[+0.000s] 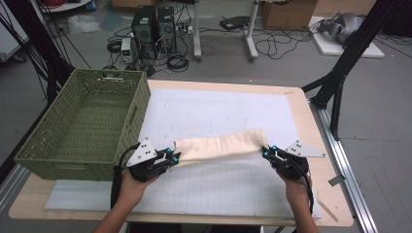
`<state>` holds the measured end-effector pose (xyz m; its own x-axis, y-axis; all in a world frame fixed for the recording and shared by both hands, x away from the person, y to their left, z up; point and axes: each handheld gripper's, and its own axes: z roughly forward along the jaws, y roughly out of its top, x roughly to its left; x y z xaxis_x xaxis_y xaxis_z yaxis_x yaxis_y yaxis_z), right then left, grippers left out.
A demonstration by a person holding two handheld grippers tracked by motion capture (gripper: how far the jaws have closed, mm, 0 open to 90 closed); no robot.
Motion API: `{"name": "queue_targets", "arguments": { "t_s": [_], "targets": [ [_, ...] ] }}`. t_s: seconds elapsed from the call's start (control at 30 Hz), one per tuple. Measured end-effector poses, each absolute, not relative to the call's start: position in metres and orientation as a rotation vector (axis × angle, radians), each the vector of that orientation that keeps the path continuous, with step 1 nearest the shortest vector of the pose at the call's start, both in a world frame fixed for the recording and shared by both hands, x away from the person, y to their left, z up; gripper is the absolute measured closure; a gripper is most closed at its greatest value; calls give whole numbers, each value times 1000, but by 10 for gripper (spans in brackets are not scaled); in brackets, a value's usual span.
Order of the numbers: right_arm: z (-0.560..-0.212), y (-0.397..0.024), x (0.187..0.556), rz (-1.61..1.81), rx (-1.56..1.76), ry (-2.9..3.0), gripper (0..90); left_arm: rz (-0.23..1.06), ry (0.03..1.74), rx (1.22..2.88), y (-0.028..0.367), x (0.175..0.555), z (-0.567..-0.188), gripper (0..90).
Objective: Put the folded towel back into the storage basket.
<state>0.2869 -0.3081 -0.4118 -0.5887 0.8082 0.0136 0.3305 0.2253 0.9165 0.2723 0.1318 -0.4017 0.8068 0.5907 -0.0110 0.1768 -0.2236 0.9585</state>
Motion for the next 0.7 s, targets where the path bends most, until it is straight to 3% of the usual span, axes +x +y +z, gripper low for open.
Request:
{"name": "queue_targets", "arguments": {
  "t_s": [0.7],
  "targets": [
    [-386,-286,317,1375,1019,2052,824,483,575,1700,151,259,-386,822]
  ]
}}
